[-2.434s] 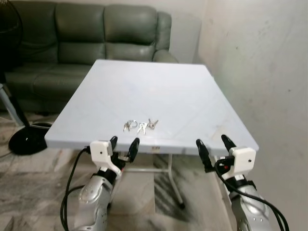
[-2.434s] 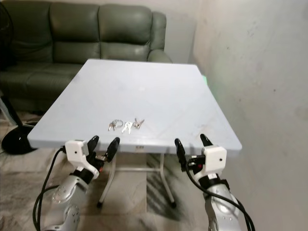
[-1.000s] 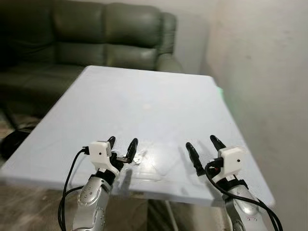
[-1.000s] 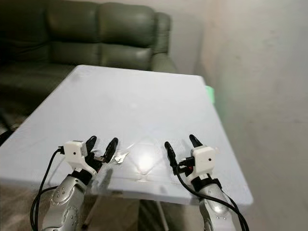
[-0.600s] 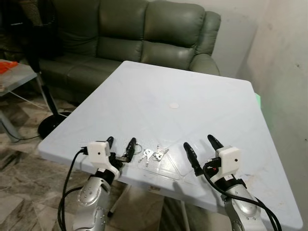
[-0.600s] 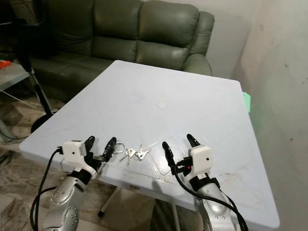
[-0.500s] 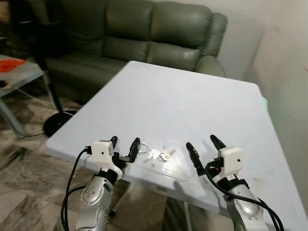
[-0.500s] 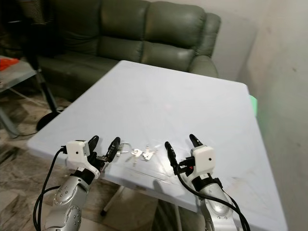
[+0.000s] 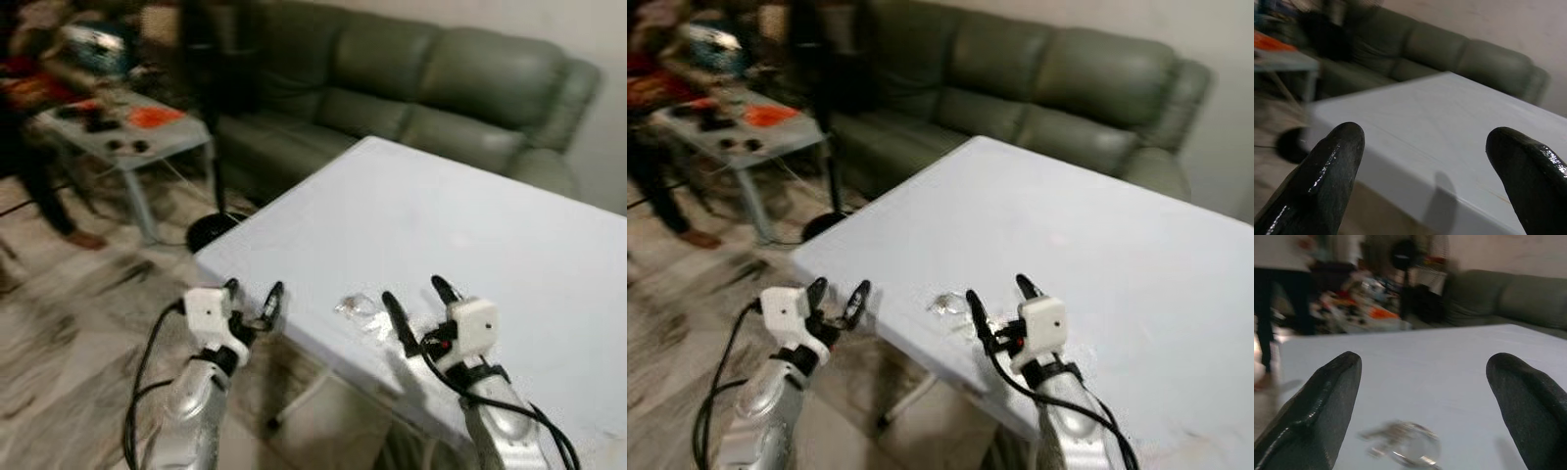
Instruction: Hang keys on a hook
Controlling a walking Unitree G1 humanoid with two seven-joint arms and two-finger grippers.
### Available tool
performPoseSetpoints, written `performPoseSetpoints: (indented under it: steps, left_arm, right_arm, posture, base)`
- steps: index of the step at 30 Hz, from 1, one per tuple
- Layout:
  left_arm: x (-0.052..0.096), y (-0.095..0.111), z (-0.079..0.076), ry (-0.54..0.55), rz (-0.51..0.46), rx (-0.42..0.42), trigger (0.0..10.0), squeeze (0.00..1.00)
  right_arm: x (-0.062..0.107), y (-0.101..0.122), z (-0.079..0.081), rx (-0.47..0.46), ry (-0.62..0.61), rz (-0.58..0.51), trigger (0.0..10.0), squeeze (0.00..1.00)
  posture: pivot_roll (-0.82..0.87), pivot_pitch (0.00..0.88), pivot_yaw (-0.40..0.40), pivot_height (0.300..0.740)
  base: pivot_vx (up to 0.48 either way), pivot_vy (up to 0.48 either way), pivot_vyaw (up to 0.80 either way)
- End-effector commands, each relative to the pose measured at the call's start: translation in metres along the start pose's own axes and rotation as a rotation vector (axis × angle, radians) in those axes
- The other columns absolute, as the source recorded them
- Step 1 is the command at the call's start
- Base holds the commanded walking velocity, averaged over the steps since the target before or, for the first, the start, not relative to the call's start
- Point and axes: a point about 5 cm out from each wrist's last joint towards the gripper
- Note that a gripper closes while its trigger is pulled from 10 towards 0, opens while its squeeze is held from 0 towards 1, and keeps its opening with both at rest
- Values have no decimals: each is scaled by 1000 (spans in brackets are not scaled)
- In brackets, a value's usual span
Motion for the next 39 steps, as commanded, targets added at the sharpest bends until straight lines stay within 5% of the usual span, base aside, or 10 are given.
performPoseSetpoints:
  steps: [1,23,33,39]
  left_arm:
    - [-3,-5,-12,-34,15,18,10000,0]
    - [1,-16,-43,-264,94,-48,10000,0]
    - [7,-23,-63,-385,142,-35,10000,0]
    - [8,-23,-62,-383,148,-39,10000,0]
  right_arm:
    - [3,0,-11,-7,-37,17,10000,0]
    - [-5,-4,-20,134,-85,86,10000,0]
    - [-10,-13,-35,284,-9,164,10000,0]
    - [-11,-17,-41,298,63,186,10000,0]
  posture:
    - [-1,0,-65,740]
    - [2,0,-65,740]
    - [0,0,-60,740]
    - [5,6,-58,740]
  base:
    - [0,0,0]
    - [0,0,0]
    - [0,0,0]
    - [0,0,0]
Point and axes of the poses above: a point about 5 cm out from each wrist's last joint towards the gripper, its own x axis pointing back from the gripper into the wrist, its own y axis along the axis of the wrist's last joint, z = x × y, and after that the axes turned 5 degrees about x, right-handed
